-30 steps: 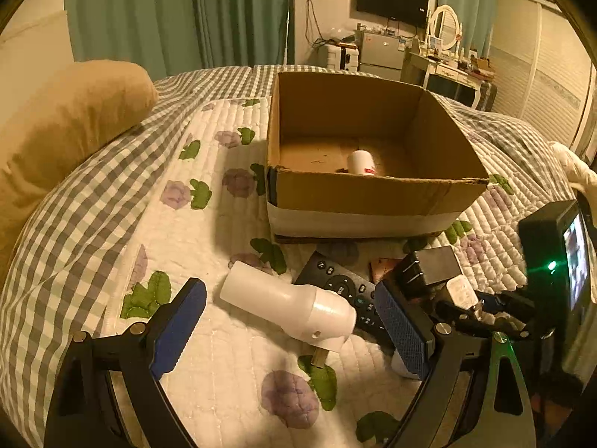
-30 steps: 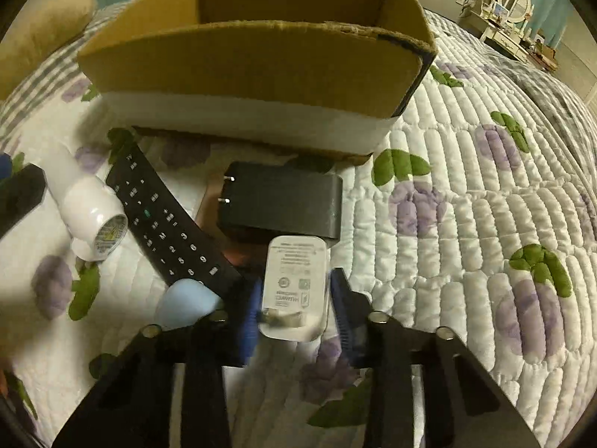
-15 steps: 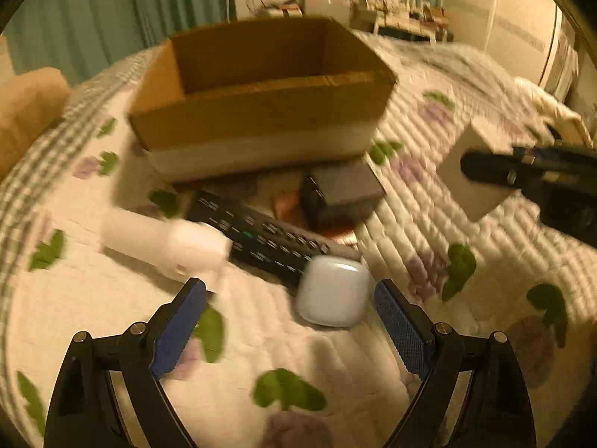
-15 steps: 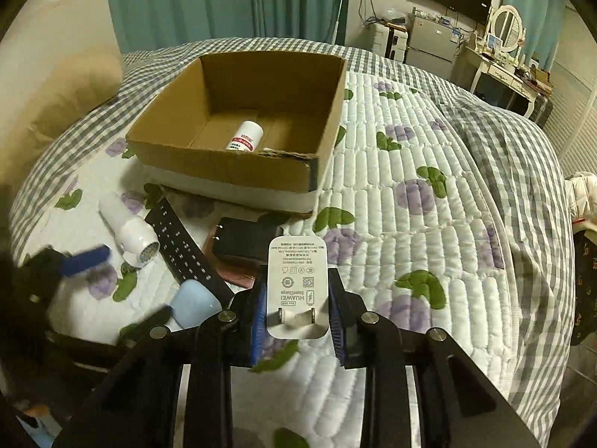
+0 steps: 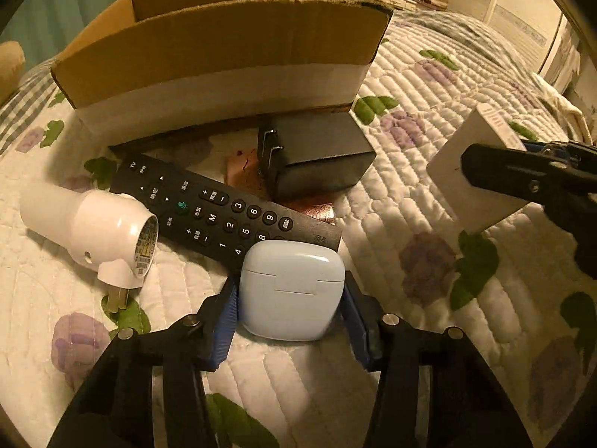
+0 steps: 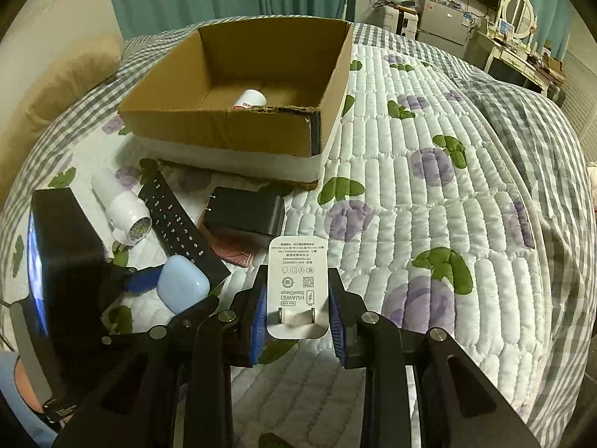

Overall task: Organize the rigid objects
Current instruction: 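Grasp the light-blue earbud case with left gripper while right grasps white charger, then drop the earbud case and white charger into the box, opening both grippers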

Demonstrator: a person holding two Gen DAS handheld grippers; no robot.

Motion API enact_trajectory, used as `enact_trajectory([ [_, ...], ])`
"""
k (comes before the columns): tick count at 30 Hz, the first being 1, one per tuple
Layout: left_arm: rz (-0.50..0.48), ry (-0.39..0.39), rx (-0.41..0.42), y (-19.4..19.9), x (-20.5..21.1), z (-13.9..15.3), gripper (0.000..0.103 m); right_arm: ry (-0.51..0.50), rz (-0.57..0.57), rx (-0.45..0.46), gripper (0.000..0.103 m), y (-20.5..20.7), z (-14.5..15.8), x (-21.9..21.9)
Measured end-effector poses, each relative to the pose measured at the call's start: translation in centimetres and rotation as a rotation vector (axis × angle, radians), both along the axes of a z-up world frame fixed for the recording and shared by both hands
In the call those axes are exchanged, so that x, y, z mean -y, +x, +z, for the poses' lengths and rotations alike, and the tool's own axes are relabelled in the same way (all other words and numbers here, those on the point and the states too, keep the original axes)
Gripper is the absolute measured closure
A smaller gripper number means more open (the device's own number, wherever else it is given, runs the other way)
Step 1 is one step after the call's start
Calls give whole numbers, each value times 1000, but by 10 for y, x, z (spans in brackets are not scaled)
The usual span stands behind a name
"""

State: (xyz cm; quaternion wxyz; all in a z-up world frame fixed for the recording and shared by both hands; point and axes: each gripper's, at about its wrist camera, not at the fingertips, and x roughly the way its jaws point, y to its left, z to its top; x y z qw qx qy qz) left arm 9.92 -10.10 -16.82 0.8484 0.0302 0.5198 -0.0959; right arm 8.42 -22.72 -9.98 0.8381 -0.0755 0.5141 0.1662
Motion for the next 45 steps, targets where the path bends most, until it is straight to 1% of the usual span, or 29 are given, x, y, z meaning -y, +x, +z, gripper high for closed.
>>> enact_trajectory([
  [4,3,-4,51,-11,-6,21,51,-10,4,23,76,-4,6,-2],
  [8,14,-16,114,-23,-11,51,51,11,-5,61,76,-9,21,-2],
  [14,19,-36,191,-38,-23,95,51,20,13,141,76,-23,60,-10],
  [17,24,-45,244,-45,-27,119,51,26,28,184,76,-30,81,-15],
  [18,25,-44,255,-39,-26,122,51,28,31,193,76,-31,86,-16],
  [23,25,-33,341,-33,-37,163,51,46,51,266,76,-31,123,-23],
  [27,47,12,440,-8,-44,200,51,56,73,316,76,-15,153,-32],
  [30,52,41,467,15,-48,214,51,60,77,347,76,2,169,-38],
  [33,52,51,463,44,-53,216,51,62,79,369,76,24,181,-45],
  [35,53,61,445,66,-56,208,51,65,80,366,76,43,181,-49],
  [37,49,75,410,88,-58,193,51,60,78,356,76,60,177,-53],
  [40,42,89,369,111,-60,171,51,44,80,326,76,86,159,-59],
  [45,55,69,279,146,-65,126,51,36,85,251,76,118,116,-64],
])
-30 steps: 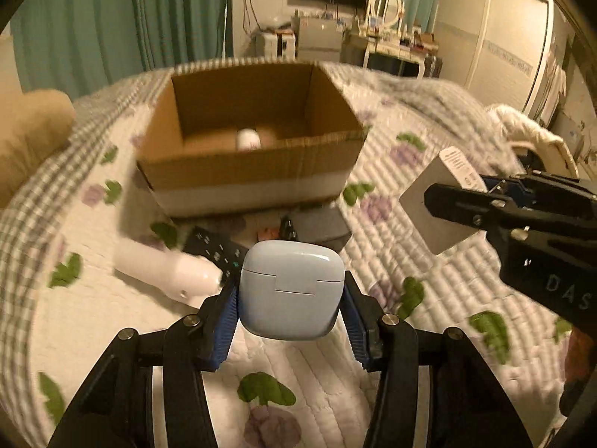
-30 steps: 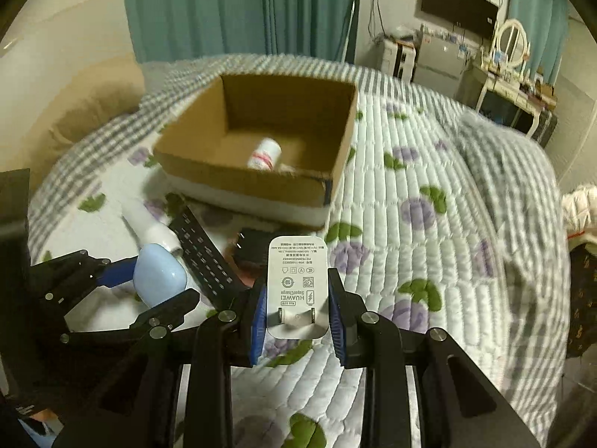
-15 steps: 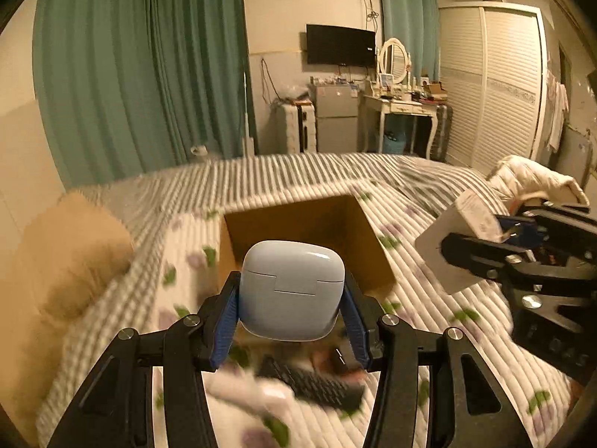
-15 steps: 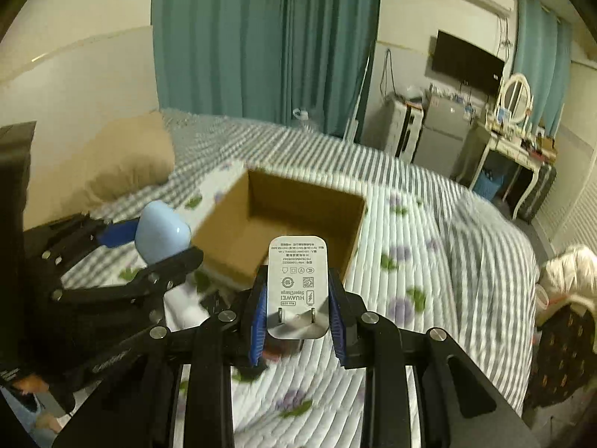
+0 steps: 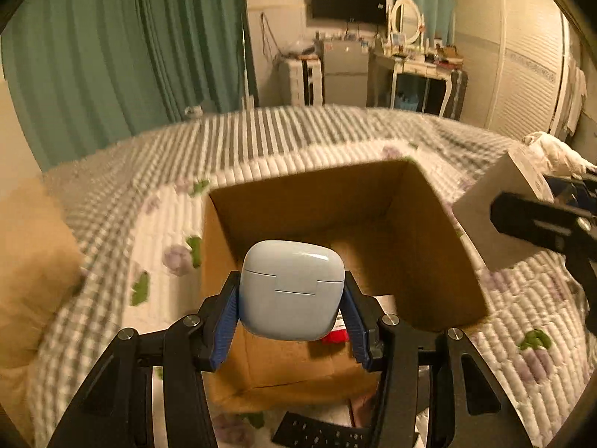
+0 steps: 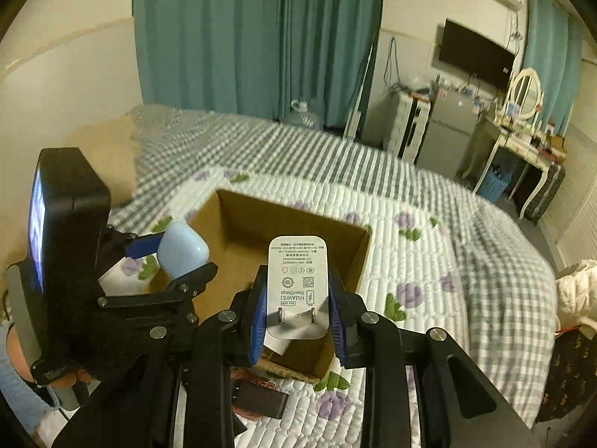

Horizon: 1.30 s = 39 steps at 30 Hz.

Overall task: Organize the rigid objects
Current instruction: 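Drop the earbud case and white charger into the box, opening both grippers, then grasp the white plug adapter with left gripper while right grasps black power bank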

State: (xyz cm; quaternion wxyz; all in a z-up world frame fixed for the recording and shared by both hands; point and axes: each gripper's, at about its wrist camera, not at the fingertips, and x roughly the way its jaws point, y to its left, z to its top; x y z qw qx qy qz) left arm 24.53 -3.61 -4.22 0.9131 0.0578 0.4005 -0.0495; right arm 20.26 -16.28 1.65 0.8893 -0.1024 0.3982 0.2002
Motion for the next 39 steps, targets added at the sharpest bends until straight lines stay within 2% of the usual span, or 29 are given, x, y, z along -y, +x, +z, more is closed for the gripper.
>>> enact_trajectory([
  [5,11,-2,-46,17,-2,-28,51,-15,3,-59,76,18,-36,-1],
  [9,5,-2,-57,23,0,-34,51,-18,0,-70,76,29,-46,2],
  [12,9,-5,-43,25,0,-29,48,-20,0,-68,76,35,-48,2],
  [14,22,-4,-16,27,-2,-23,34,-21,4,-59,76,38,-48,0],
  [15,32,0,-3,26,-4,-20,31,-20,4,-57,76,39,-48,-1],
  [21,41,4,27,20,-17,-6,31,-33,3,-65,76,59,-52,-10],
  [25,55,-6,37,12,-27,3,31,22,-25,-62,74,75,-59,-9],
  [26,58,-7,39,10,-28,5,31,26,-37,-48,60,77,-58,-8],
  [27,58,-9,44,6,-28,8,31,13,-59,-25,39,77,-56,-7],
  [28,56,-11,48,1,-30,11,31,8,-72,-7,34,74,-52,-6],
  [31,50,5,57,-14,-31,19,31,13,-51,4,34,62,-39,-5],
  [33,51,12,65,-24,-31,24,30,-18,-50,20,34,48,-31,-4],
  [35,43,12,66,-37,-32,28,23,-30,-39,28,34,33,-25,-3],
  [39,30,22,69,-66,-33,31,21,-13,-46,3,30,-3,-16,6],
])
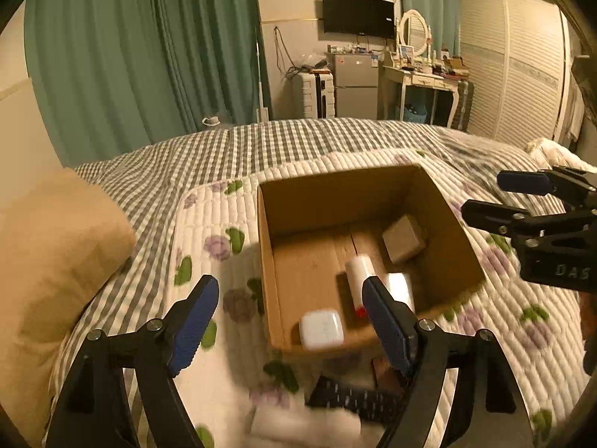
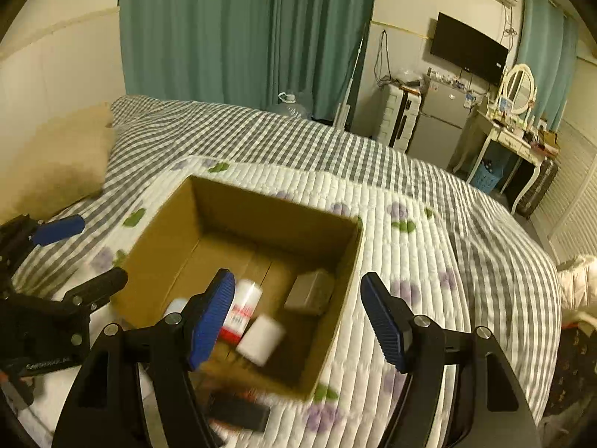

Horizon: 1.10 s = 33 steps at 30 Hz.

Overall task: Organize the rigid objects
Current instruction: 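Grasp the white plug adapter with left gripper while right grasps black power bank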

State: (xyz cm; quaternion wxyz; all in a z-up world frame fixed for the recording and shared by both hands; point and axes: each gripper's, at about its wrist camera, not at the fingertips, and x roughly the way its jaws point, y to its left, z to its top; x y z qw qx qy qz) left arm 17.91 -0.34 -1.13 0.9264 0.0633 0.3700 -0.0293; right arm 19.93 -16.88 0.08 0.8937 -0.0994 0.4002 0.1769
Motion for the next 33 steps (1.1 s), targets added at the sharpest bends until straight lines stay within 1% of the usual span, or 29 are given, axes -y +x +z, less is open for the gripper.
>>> enact_trajectory([
  [2,9,11,-5,-15,-1,-3,19,1,-5,-17,27,-17,-1,2],
  [3,18,12,-8,-21,-3,-6,15,2,-6,-24,26,-24,-3,3],
  [4,25,7,-13,-29,-5,-10,8,5,-6,-33,25,-36,-6,3],
  [6,25,-5,-17,-39,-7,-16,7,4,-2,-47,20,-51,-12,3],
  [8,28,-15,-37,-47,-8,-25,7,-16,-6,-67,17,-65,-24,2],
  [11,45,-20,-70,-54,-9,-41,7,-30,-20,-109,14,-75,-45,1],
  [15,61,-24,-105,-63,-9,-58,7,-39,-31,-191,14,-75,-79,-5],
  [19,48,15,-127,-65,-6,-71,7,-75,-41,-271,14,-63,-119,-15],
  [21,58,29,-125,-66,-7,-74,7,-60,-39,-306,14,-58,-130,-17],
  [25,99,-1,-151,-60,-17,-80,7,-32,-54,-351,14,-48,-148,-21],
  [28,128,-9,-165,-57,-21,-83,7,-9,-81,-382,14,-40,-158,-20],
  [29,139,-11,-170,-56,-22,-85,7,0,-85,-391,15,-38,-162,-20],
  [32,167,-35,-187,-56,-26,-88,7,38,-74,-432,34,-35,-172,-19],
  [33,164,-46,-193,-56,-26,-88,7,49,-73,-427,34,-36,-172,-17],
])
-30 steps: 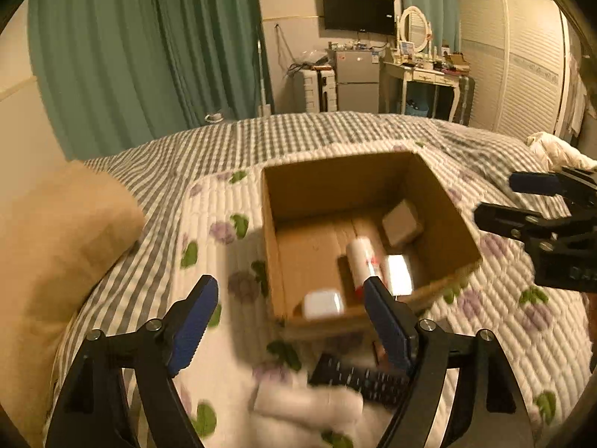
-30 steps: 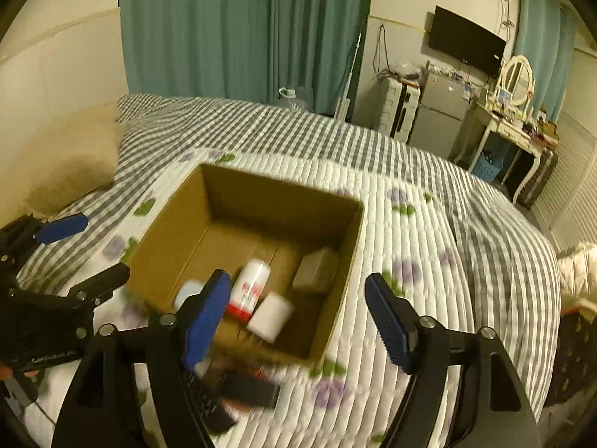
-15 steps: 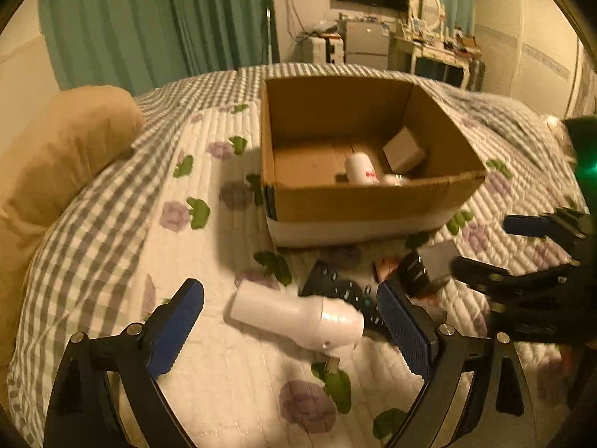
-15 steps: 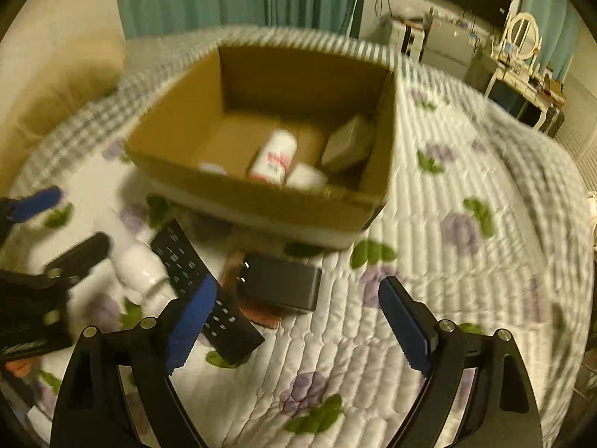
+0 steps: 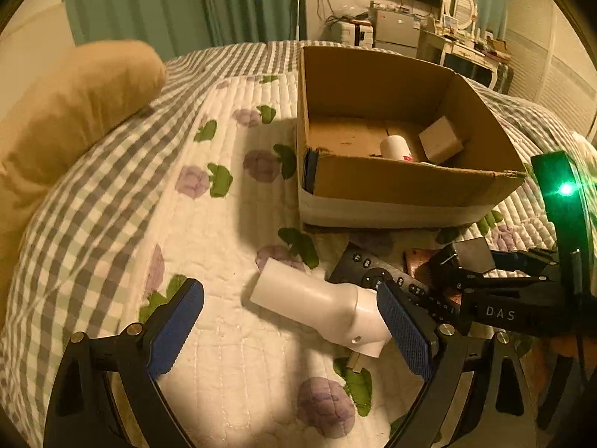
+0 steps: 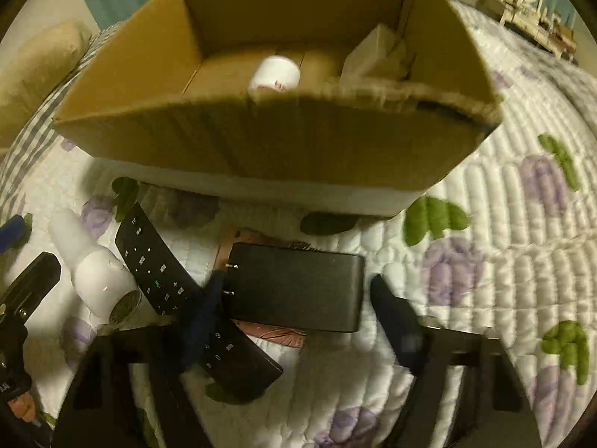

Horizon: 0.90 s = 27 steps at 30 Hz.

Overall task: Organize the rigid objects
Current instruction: 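Grasp the white plug adapter with left gripper while right grasps black power bank, then place the plug adapter and power bank into the box, opening both grippers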

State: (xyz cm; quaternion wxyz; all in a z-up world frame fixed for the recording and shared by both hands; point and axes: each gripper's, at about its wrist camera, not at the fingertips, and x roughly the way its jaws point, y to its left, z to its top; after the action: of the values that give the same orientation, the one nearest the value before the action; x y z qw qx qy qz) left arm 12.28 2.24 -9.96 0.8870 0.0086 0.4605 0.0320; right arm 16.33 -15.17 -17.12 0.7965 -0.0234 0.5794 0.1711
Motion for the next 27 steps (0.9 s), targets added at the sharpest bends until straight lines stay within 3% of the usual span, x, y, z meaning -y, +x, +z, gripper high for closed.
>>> enact_trajectory([
  [6,-20,8,-42,1,3,-5,7,64,-19,57,36,-11,16,16],
  [10,-5,-72,-114,12,5,-21,7,80,0,74,36,-18,21,20],
  [14,16,-95,-130,24,9,-32,10,81,16,86,36,-22,29,17],
  [15,16,-92,-129,27,11,-34,13,83,18,87,36,-23,29,19],
  [16,13,-87,-133,29,13,-36,24,85,17,89,36,-24,29,20],
  [20,-3,-111,-136,29,16,-38,49,83,15,95,36,-22,26,17],
  [27,-57,-118,-120,18,20,-31,59,58,30,158,36,-35,41,17],
])
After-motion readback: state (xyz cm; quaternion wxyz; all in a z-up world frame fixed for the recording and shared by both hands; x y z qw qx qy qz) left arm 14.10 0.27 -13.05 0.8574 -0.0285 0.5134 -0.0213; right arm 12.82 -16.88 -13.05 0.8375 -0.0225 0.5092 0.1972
